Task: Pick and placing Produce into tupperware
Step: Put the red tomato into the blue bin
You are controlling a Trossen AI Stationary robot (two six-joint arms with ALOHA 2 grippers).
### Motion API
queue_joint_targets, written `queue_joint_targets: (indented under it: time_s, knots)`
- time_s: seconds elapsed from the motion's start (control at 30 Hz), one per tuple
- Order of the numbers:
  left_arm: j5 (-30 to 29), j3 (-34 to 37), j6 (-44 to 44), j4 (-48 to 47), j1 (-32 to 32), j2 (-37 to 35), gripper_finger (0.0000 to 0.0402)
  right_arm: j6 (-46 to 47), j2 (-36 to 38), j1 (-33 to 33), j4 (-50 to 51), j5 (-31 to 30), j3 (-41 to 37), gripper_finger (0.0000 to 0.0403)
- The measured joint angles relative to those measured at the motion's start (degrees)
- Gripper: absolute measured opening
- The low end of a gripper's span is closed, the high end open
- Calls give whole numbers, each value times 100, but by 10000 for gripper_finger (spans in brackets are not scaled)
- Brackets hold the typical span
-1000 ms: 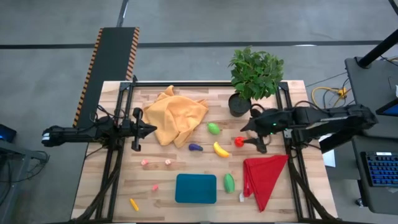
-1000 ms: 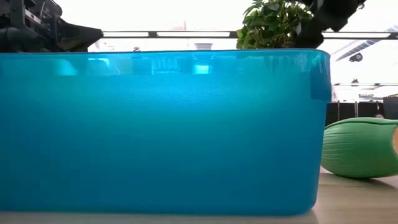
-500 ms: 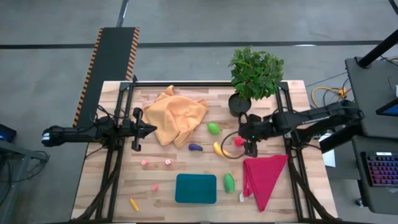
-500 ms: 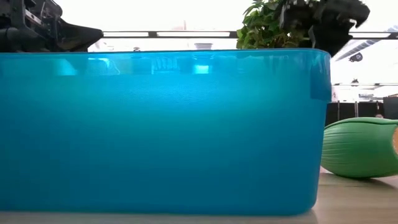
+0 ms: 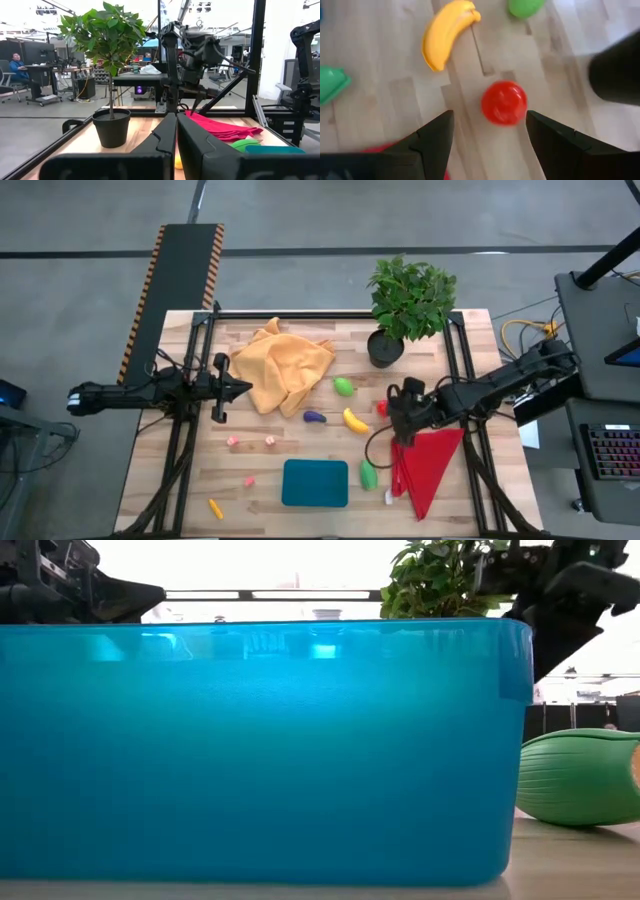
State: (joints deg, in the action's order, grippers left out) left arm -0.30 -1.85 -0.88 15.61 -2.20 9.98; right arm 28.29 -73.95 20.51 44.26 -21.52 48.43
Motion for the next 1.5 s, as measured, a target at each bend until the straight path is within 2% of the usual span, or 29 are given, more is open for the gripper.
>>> queue_joint_targets:
  time_s: [0.1, 0.37, 0.67, 0.8, 0.97, 1.07, 1.5]
  knots:
    - [1, 0, -1, -1, 2, 8, 0, -155, 0, -17, -459, -20, -255, 242]
    - [0, 0, -56, 0, 0, 2, 0, 146, 2, -28, -494, -621, -398, 251]
    - [0, 0, -151, 1, 0, 0, 0, 344, -299, -42, -629, -566, -409, 336]
    - [-5, 0, -151, -3, 2, 9, 0, 385, -609, -42, -602, -559, -409, 358]
    - [-11, 0, -154, 6, 2, 0, 0, 385, -1011, -71, -598, -580, -409, 359]
    - [-20, 0, -154, 7, 0, 2, 0, 382, -1155, -133, -595, -801, -409, 357]
    - [-19, 0, -151, 5, 1, 12, 0, 374, -1246, -571, -611, -775, -422, 356]
